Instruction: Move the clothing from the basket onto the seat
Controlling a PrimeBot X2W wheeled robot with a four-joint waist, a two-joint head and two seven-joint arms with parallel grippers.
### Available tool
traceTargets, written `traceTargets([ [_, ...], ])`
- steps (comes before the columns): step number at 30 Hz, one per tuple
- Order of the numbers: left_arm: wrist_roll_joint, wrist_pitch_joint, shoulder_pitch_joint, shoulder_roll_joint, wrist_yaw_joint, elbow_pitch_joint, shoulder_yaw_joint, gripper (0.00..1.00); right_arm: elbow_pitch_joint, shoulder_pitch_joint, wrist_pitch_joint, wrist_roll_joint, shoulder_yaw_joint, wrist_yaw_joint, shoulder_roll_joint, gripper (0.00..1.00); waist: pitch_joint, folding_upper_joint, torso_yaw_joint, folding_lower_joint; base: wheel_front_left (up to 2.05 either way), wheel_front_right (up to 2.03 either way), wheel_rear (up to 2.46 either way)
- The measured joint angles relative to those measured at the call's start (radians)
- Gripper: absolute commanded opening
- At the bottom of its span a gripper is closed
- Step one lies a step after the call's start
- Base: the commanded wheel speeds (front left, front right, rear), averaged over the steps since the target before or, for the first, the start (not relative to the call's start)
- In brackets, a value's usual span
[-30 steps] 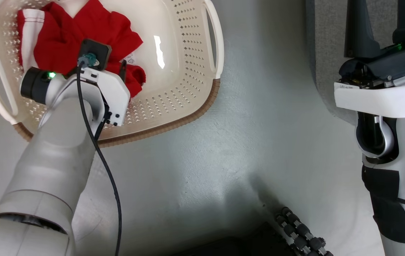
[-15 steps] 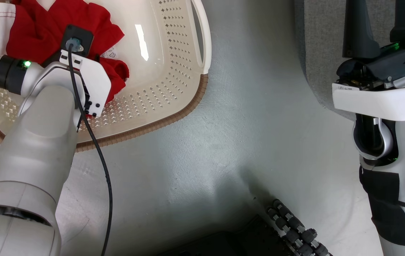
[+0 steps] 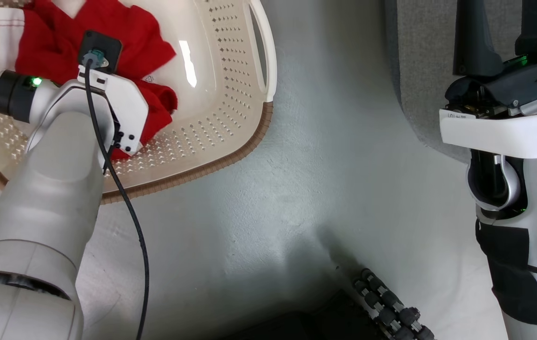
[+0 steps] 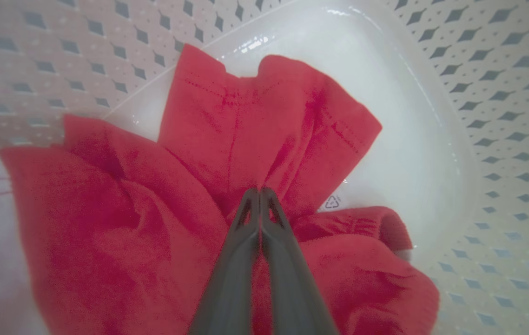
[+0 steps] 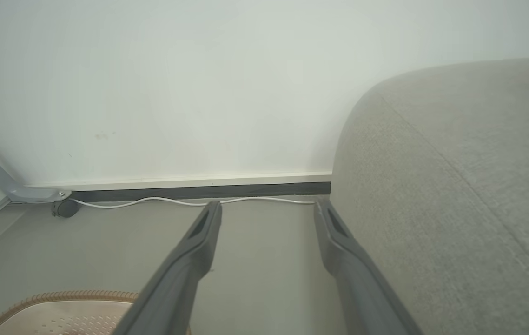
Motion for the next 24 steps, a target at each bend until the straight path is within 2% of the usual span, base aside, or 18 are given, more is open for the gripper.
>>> traceTargets([
  [15, -0.053, -0.119, 0.081, -0.069, -0.040, 0.001, -0.020, 0.00, 0.073, 0.016, 0.000, -0.038, -0.041, 0.000, 0.000, 1.00, -0.163, 0.0000, 0.058, 0.0000, 0.00, 0.00, 0.00],
  [24, -0.116, -0.184, 0.184, -0.078, -0.088, -0.034, -0.042, 0.00, 0.130, 0.083, 0.000, -0.094, -0.067, 0.000, 0.000, 1.00, -0.309, 0.0000, 0.095, -0.0001, 0.00, 0.00, 0.00],
])
